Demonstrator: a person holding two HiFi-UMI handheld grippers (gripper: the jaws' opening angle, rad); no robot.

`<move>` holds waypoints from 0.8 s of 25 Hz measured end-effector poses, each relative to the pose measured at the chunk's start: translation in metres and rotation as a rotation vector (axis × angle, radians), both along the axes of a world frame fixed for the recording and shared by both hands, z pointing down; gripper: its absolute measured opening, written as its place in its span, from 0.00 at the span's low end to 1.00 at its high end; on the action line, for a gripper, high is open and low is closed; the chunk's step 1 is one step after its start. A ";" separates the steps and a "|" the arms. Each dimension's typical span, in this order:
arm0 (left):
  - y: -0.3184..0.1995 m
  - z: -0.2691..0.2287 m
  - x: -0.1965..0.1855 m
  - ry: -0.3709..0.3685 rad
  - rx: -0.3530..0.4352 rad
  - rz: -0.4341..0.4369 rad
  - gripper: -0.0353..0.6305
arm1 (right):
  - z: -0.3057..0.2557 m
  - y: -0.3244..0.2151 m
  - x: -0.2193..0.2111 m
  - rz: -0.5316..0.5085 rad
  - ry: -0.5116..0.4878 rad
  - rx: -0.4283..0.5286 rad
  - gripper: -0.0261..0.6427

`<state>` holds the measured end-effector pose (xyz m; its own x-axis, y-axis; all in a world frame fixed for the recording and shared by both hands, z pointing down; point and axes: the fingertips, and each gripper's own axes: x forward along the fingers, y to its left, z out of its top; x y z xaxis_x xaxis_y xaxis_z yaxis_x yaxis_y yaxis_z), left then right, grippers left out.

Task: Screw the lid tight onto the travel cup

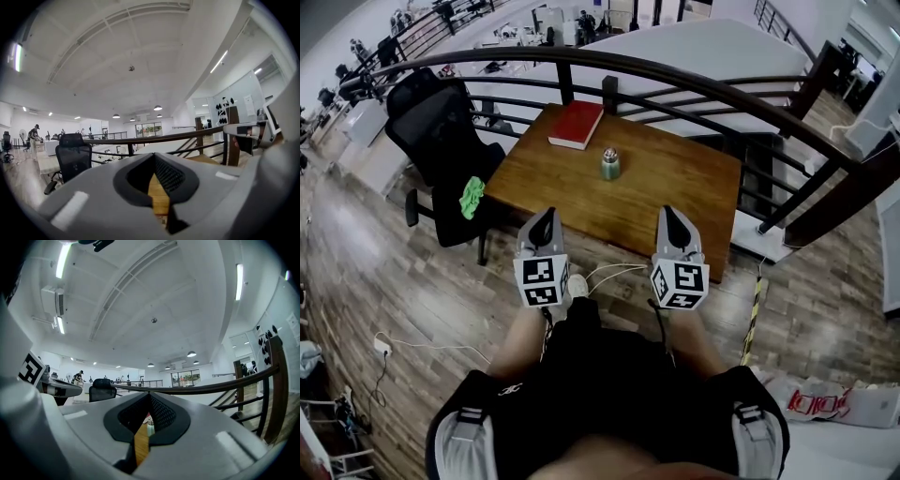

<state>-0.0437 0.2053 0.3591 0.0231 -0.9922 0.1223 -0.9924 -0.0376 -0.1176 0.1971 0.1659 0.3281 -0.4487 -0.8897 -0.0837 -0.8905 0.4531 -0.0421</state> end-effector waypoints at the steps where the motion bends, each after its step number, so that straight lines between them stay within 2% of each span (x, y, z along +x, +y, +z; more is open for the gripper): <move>1: -0.004 0.003 0.000 0.010 -0.007 0.000 0.13 | -0.001 -0.003 -0.002 -0.004 0.002 0.004 0.04; 9: -0.046 0.010 -0.020 0.034 -0.014 -0.007 0.13 | 0.003 -0.042 -0.025 -0.017 0.022 0.002 0.04; 14: -0.090 0.008 -0.050 0.059 -0.009 -0.022 0.13 | 0.002 -0.084 -0.047 -0.012 0.039 -0.002 0.04; 20: -0.151 0.010 -0.076 0.075 -0.029 0.011 0.13 | -0.005 -0.139 -0.076 -0.011 0.052 -0.010 0.04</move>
